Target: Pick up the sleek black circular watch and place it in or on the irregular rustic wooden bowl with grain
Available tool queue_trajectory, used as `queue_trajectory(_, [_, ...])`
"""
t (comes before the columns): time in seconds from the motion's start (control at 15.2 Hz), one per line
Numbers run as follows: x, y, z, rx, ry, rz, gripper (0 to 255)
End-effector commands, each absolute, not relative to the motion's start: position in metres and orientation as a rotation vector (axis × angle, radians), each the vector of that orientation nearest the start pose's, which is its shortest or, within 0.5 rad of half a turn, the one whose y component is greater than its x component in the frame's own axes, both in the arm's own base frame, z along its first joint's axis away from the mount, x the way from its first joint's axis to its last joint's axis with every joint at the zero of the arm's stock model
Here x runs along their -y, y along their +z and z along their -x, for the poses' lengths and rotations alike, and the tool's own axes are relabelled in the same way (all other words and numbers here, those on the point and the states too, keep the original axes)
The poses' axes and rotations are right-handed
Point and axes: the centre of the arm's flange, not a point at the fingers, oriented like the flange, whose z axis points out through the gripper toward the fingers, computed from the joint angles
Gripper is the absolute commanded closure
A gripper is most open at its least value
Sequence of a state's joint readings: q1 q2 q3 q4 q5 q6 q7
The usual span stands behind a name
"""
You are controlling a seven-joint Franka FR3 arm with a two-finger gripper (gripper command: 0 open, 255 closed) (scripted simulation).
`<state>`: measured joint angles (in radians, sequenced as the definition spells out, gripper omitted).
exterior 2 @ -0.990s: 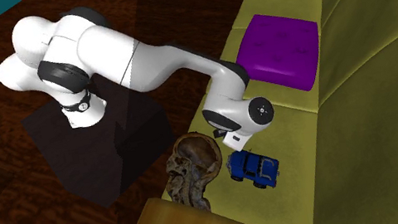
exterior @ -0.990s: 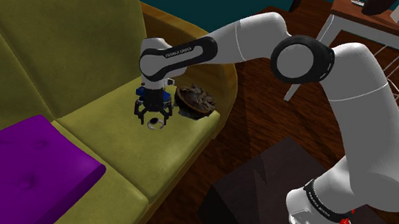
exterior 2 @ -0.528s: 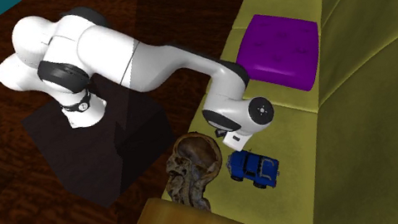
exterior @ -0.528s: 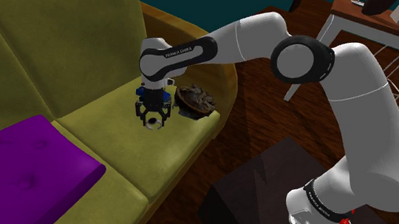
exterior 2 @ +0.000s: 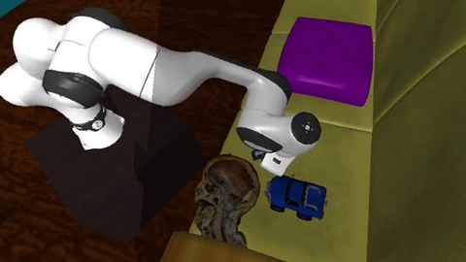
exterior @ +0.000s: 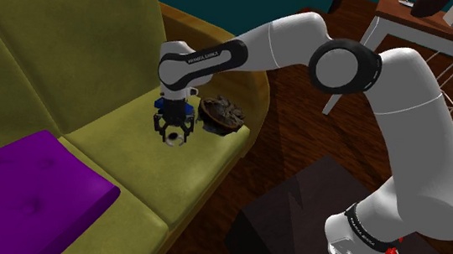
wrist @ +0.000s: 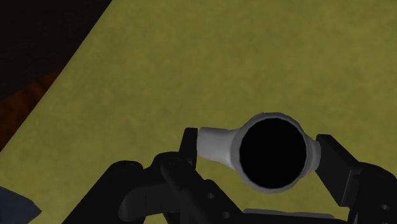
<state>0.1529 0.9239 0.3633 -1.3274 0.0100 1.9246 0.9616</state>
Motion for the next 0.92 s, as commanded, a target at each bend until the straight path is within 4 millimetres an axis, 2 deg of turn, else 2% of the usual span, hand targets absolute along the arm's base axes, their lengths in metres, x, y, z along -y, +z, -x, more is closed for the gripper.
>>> queue_trajectory(0.0, [-0.304,0.19,-0.64,-0.816,0.633,2.916,255])
queue_trajectory(0.86, [-0.304,0.259,-0.64,-0.816,0.633,2.916,255])
